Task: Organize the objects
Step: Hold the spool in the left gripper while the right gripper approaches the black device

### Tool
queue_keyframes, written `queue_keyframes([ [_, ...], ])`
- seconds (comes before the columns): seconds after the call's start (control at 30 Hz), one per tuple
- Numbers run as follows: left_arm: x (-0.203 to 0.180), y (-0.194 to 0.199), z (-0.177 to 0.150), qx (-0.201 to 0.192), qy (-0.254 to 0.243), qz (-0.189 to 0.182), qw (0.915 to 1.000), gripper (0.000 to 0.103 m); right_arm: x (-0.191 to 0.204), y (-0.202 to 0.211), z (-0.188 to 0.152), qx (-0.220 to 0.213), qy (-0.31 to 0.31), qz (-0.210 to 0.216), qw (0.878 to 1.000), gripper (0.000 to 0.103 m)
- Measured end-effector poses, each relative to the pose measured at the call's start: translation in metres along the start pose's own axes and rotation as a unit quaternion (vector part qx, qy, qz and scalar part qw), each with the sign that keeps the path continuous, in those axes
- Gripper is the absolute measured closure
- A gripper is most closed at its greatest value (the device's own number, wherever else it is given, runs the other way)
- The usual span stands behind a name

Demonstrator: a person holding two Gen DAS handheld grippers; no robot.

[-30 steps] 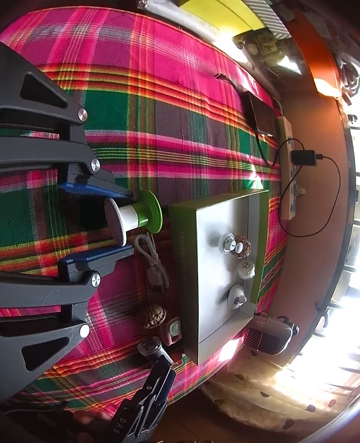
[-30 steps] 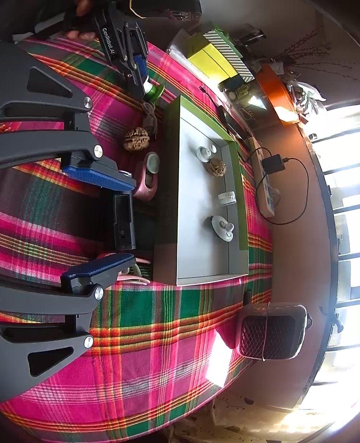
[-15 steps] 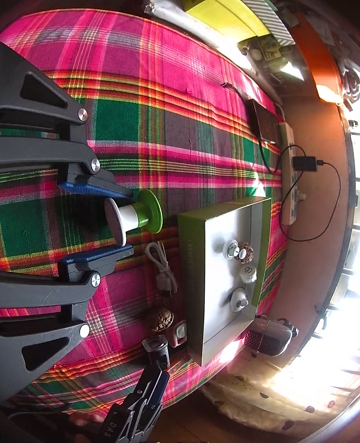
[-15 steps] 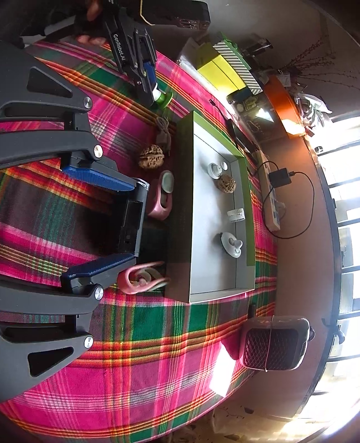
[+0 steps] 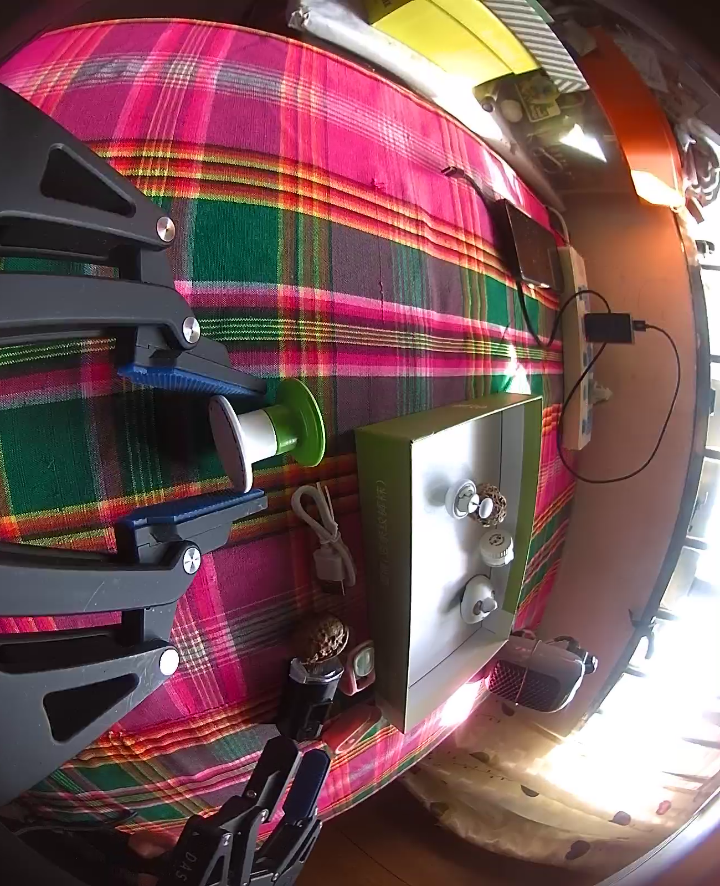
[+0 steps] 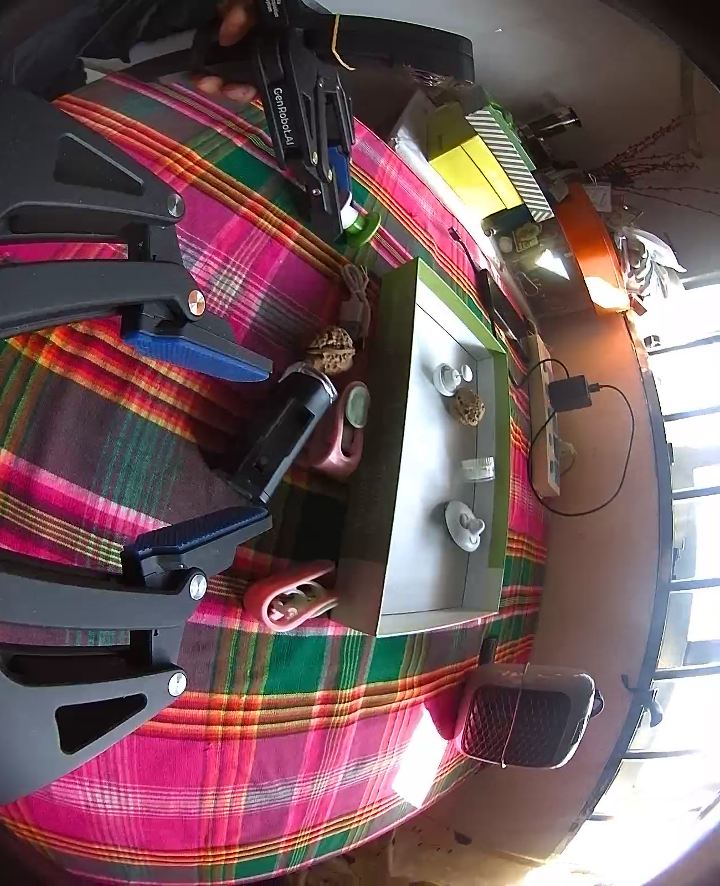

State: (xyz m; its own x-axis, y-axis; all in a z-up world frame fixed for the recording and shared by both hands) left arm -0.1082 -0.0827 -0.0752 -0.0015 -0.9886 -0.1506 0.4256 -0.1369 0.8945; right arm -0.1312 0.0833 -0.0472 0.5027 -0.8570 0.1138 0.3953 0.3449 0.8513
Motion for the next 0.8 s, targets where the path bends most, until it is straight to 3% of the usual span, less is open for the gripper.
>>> queue_keyframes([
  [0.4, 0.002, 0.0, 0.001, 0.0, 0.0, 0.005, 1.0, 0.072, 0.004, -0.023, 0.014, 0.019, 0.057, 0.008, 0.998, 0.054],
  [0.67, 0.002, 0.0, 0.001, 0.0, 0.001, 0.004, 1.0, 0.072, 0.023, -0.025, 0.004, 0.039, 0.089, 0.036, 0.995, 0.054],
  [0.8, 0.002, -0.001, 0.003, -0.001, 0.002, 0.004, 1.0, 0.072, 0.026, -0.029, 0.002, 0.044, 0.092, 0.03, 0.994, 0.054],
])
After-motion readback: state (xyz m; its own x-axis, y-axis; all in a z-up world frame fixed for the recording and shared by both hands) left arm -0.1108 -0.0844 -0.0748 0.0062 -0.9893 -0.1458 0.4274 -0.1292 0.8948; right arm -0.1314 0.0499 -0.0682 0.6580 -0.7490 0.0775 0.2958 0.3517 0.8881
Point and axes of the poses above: each gripper's, at about its wrist camera, not at the fingertips, and y roughly against the way its jaws point, x to its left, z to its top, the point moved 10 cm from there along -y, roughly the way its jaws point, and after that the axes turned 12 degrees about x, right-handed, at the moved point
